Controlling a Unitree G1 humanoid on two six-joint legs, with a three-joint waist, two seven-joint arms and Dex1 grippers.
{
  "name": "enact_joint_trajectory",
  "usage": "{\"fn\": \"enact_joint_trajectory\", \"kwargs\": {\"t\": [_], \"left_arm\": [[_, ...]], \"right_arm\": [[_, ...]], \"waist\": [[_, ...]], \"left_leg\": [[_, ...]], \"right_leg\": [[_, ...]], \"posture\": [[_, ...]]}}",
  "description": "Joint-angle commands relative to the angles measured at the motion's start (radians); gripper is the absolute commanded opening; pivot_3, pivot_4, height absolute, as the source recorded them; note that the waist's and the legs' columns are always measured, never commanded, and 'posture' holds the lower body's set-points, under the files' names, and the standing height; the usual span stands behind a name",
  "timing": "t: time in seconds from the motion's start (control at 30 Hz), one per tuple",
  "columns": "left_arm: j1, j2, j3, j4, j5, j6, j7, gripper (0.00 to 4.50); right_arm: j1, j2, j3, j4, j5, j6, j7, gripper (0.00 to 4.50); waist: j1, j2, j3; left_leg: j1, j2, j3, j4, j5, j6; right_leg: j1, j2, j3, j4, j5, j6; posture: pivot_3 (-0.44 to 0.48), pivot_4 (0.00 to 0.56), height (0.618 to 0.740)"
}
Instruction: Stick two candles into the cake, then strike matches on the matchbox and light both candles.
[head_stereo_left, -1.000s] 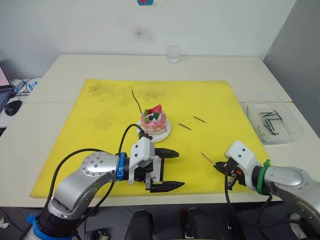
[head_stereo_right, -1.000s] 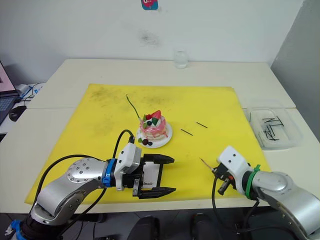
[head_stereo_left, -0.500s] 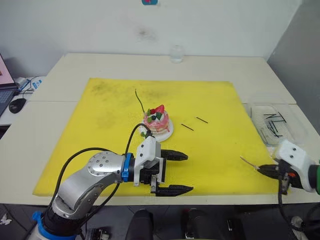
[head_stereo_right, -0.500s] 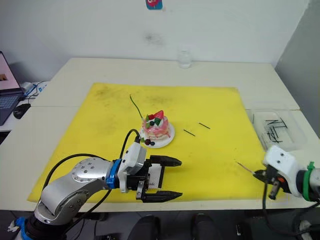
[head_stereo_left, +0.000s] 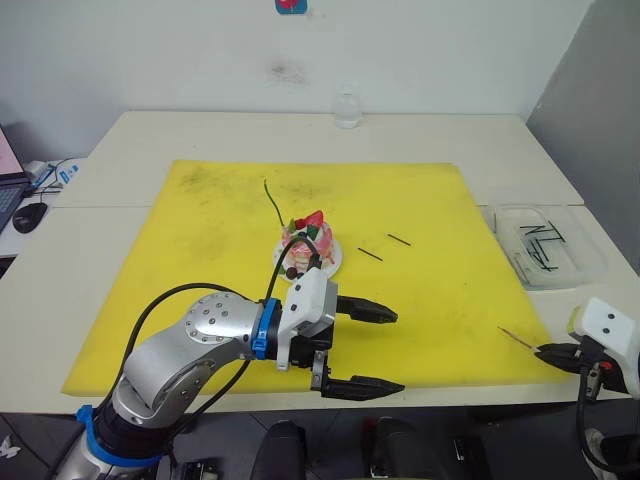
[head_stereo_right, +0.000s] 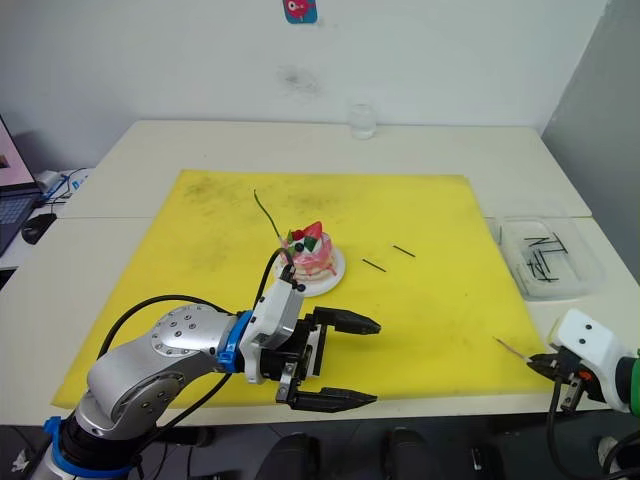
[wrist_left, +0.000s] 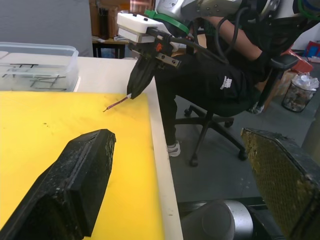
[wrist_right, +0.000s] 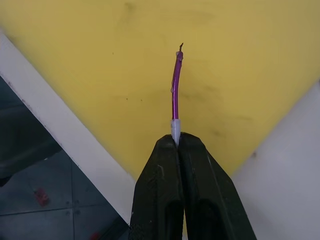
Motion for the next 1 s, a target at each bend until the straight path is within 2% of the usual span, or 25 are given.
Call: {"fn": "enact_joint_trajectory", "kwargs": {"t": [0.03, 0.17, 0.2, 0.23, 0.4, 0.53, 0.63, 0.77, 1.0], "left_arm": [[0.000, -0.008, -0.010, -0.015, -0.002, -0.016, -0.002, 4.50], [0.010, -0.005, -0.019, -0.009, 0.016, -0.033, -0.006, 4.50], [0.011, -0.005, -0.021, -0.007, 0.018, -0.036, -0.006, 4.50], [0.012, -0.006, -0.023, -0.006, 0.023, -0.039, -0.006, 4.50], [0.020, -0.006, -0.027, 0.005, 0.044, -0.057, -0.009, 4.50], [0.019, -0.011, -0.034, 0.009, 0.061, -0.064, -0.004, 4.50], [0.017, -0.015, -0.044, 0.009, 0.076, -0.073, 0.001, 4.50], [0.012, -0.028, -0.060, -0.002, 0.091, -0.071, 0.016, 4.50], [0.007, -0.047, -0.081, -0.012, 0.113, -0.073, 0.044, 4.50]], "right_arm": [[-0.009, 0.000, 0.014, -0.017, -0.010, 0.014, -0.007, 0.03], [-0.042, 0.006, 0.041, -0.004, -0.023, 0.013, -0.028, 0.03], [-0.045, 0.005, 0.045, -0.001, -0.025, 0.013, -0.026, 0.46], [-0.048, 0.004, 0.045, 0.000, -0.024, 0.016, -0.023, 0.69], [-0.047, -0.047, 0.013, -0.007, -0.023, 0.033, 0.024, 2.37], [-0.073, -0.128, -0.045, -0.062, 0.037, 0.171, 0.085, 2.37], [-0.133, -0.194, -0.016, -0.099, 0.089, 0.330, 0.082, 2.37], [-0.237, -0.267, 0.126, -0.111, 0.089, 0.445, 0.021, 2.37], [-0.387, -0.317, 0.372, -0.051, 0.061, 0.414, 0.032, 2.37]], "waist": [[0.000, 0.000, 0.000], [-0.001, 0.000, 0.000], [-0.001, 0.000, 0.000], [0.000, 0.000, 0.000], [0.000, 0.000, 0.000], [-0.001, 0.000, 0.000], [-0.001, 0.000, 0.000], [0.000, 0.000, 0.000], [0.000, 0.000, 0.000]], "left_leg": [[0.000, 0.000, 0.000, 0.000, 0.000, 0.000], [0.000, 0.000, 0.000, 0.000, 0.000, 0.000], [0.000, 0.000, 0.000, 0.000, 0.000, 0.000], [0.000, 0.000, 0.000, 0.000, 0.000, 0.000], [0.000, 0.000, 0.000, 0.000, 0.000, 0.000], [0.000, 0.000, 0.000, 0.000, 0.000, 0.000], [0.001, 0.000, 0.000, 0.000, 0.000, 0.000], [0.001, 0.000, 0.000, 0.000, 0.000, 0.000], [0.000, 0.000, 0.001, 0.000, 0.000, 0.000]], "right_leg": [[0.000, 0.000, 0.000, 0.000, 0.000, 0.000], [0.000, 0.000, 0.000, 0.000, 0.000, 0.000], [0.000, 0.000, 0.000, 0.000, 0.000, 0.000], [0.000, 0.000, 0.000, 0.001, 0.000, 0.000], [0.000, 0.000, 0.001, 0.001, 0.000, 0.000], [0.000, 0.000, 0.001, 0.000, 0.000, 0.000], [0.000, 0.000, 0.001, 0.001, 0.000, 0.000], [0.000, 0.000, 0.000, 0.001, 0.000, 0.000], [-0.001, 0.000, 0.001, 0.000, 0.000, 0.000]], "posture": [[0.000, 0.150, 0.735], [0.000, 0.150, 0.735], [0.000, 0.150, 0.735], [0.000, 0.150, 0.735], [0.000, 0.150, 0.735], [0.000, 0.150, 0.735], [0.000, 0.150, 0.735], [0.000, 0.150, 0.735], [0.000, 0.150, 0.735]]}}
